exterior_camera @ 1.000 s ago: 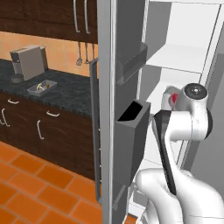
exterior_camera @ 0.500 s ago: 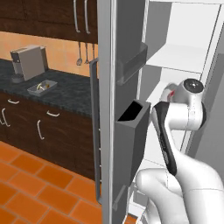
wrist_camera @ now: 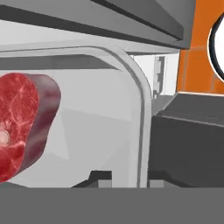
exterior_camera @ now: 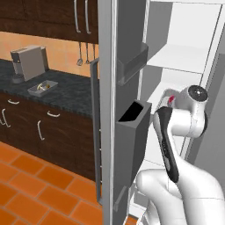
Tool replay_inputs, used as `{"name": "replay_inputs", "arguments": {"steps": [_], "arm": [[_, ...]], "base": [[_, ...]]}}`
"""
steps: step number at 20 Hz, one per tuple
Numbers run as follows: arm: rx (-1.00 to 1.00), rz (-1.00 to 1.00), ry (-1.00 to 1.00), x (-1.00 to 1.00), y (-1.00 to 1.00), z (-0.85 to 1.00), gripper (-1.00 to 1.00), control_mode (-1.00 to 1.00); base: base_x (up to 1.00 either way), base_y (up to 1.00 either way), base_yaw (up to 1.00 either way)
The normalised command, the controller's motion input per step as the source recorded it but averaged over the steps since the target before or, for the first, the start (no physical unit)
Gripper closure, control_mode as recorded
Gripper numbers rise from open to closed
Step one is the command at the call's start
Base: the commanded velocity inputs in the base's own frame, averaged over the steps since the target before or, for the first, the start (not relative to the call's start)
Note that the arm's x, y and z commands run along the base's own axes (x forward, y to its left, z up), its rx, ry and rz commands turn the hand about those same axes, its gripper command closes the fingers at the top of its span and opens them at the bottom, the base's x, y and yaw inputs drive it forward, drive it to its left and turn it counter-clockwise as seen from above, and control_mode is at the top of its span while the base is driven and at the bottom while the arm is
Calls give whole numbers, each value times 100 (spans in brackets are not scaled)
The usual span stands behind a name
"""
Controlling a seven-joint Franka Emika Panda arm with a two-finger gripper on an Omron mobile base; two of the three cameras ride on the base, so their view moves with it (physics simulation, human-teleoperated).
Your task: Take the meat container that has the steak and place it on the second highest rack of the freezer. Then take the vegetable container that has the carrot and mushroom and place it on the highest rack of the freezer.
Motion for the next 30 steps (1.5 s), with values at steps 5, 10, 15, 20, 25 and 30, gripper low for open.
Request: {"name": "replay_inputs", "arguments": {"steps": [5,10,15,20,25,30], "arm": [[1,16,-28,-10,0,20,100,-100],[0,16,-15,0,11,32,100,-100],[8,-1,9,6,-20,8,100,-100],[9,-2,18,20,-17,0,100,-100],[8,0,13,37,-7,0,100,-100],[9,-1,9,43,-20,0,100,-100]], "base": [[0,0,0],[0,0,0],[0,0,0],[0,0,0],[0,0,0],[0,0,0]]}}
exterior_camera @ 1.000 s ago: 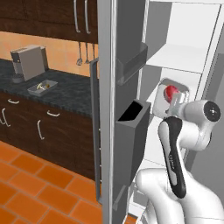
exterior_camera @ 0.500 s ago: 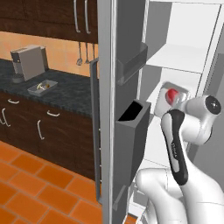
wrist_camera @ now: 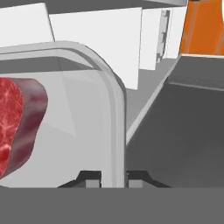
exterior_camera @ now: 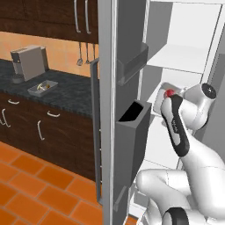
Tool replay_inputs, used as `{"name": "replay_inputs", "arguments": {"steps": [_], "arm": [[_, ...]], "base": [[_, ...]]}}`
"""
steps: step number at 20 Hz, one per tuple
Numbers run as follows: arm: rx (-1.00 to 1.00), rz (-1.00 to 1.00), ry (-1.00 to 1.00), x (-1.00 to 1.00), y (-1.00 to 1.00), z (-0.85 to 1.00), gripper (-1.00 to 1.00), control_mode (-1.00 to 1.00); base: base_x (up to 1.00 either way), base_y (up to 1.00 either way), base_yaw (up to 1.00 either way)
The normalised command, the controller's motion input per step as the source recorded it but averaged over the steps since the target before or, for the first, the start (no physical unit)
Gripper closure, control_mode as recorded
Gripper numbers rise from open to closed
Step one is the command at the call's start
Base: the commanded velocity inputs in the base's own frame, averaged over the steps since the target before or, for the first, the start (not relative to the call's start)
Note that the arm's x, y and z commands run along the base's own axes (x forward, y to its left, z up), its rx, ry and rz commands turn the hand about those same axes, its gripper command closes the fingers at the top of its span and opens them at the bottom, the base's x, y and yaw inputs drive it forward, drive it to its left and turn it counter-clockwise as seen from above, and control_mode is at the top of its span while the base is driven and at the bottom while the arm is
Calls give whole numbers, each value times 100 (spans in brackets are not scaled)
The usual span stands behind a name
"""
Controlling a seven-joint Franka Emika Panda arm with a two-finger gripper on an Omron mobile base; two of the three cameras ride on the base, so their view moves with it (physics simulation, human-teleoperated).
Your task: Take the meat container that has the steak and place it on the second highest rack of the freezer. Then take the vegetable container that has the carrot and mushroom and place it on the highest rack of the freezer.
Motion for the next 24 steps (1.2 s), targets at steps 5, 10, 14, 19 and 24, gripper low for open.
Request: {"name": "replay_inputs", "arguments": {"steps": [5,10,14,19,24], "arm": [[4,0,1,39,-28,-13,100,-100],[0,0,0,51,-16,-15,100,-100],[0,0,1,51,-23,-18,100,-100],[0,0,2,19,-37,-23,100,-100],[0,0,5,21,-26,-21,100,-100]], "base": [[0,0,0],[0,0,0],[0,0,0],[0,0,0],[0,0,0]]}}
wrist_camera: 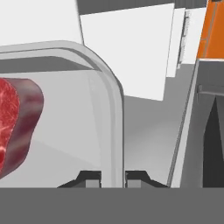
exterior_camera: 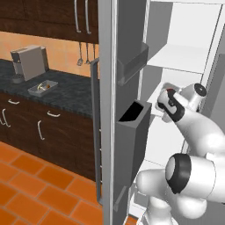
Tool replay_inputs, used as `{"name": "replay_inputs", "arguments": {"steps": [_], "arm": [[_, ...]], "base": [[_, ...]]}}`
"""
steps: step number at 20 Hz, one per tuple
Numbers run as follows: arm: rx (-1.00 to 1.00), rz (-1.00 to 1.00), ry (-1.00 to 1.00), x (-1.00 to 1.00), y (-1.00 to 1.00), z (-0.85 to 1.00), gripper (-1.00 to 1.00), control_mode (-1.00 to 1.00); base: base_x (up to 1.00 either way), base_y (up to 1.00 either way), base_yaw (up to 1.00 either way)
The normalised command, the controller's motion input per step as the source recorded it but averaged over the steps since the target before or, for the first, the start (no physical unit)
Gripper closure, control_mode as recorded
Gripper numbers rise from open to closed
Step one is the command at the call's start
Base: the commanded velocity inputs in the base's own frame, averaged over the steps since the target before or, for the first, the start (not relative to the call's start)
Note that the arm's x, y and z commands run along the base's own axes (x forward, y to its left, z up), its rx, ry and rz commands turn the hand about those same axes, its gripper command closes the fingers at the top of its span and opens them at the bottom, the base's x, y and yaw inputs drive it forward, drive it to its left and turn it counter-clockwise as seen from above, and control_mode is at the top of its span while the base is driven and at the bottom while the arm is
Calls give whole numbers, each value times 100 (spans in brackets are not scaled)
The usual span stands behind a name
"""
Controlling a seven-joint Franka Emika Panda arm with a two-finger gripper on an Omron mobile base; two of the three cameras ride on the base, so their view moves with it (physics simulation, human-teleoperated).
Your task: Take the meat container that has the steak and place it on the second highest rack of the freezer. Then take the vegetable container that has the carrot and mushroom and place it on the highest rack of the freezer.
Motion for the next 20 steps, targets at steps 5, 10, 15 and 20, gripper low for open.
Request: {"name": "replay_inputs", "arguments": {"steps": [5,10,15,20], "arm": [[0,0,4,29,-31,-3,100,-100],[0,0,4,36,-23,-8,100,-100],[0,0,1,39,-17,-8,100,-100],[0,0,0,23,-1,0,100,-100]], "base": [[0,0,0],[0,0,0],[0,0,0],[0,0,0]]}}
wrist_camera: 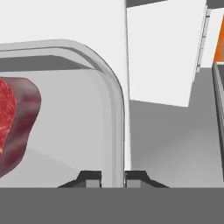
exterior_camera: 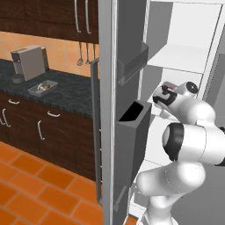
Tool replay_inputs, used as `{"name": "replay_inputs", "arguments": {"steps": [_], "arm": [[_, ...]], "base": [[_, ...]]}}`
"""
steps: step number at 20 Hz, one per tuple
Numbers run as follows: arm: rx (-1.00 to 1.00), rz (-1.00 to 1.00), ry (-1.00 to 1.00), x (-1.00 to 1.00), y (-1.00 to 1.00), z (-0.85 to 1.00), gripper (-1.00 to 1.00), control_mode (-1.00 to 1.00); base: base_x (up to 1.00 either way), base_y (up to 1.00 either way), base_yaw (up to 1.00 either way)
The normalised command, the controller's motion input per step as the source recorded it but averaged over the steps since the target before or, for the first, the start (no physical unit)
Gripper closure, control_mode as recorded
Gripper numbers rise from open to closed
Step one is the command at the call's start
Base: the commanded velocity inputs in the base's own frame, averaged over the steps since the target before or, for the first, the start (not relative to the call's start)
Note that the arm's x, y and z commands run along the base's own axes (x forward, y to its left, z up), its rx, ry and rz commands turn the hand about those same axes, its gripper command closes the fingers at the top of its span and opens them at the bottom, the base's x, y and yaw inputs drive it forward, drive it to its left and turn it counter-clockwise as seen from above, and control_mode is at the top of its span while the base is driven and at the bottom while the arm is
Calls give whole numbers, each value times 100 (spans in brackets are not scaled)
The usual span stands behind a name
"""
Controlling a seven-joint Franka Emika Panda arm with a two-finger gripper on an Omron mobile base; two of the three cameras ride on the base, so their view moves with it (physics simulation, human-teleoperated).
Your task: Take the meat container that has the steak and place it on the second highest rack of the freezer. Then take the vegetable container that has the carrot and mushroom and place it on the highest rack of the freezer.
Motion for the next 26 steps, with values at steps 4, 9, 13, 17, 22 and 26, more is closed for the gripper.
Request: {"name": "replay_inputs", "arguments": {"steps": [4,9,13,17,22,26], "arm": [[0,0,0,22,-5,0,100,-100],[0,0,0,26,-12,0,-100,-100],[0,0,0,29,-14,0,-100,-100],[0,0,0,17,-8,0,-100,-100],[0,0,0,0,0,0,-100,-100],[-2,0,-7,0,1,-4,-100,-100]], "base": [[0,0,0],[0,0,0],[0,0,0],[0,0,0],[0,0,0],[0,0,0]]}}
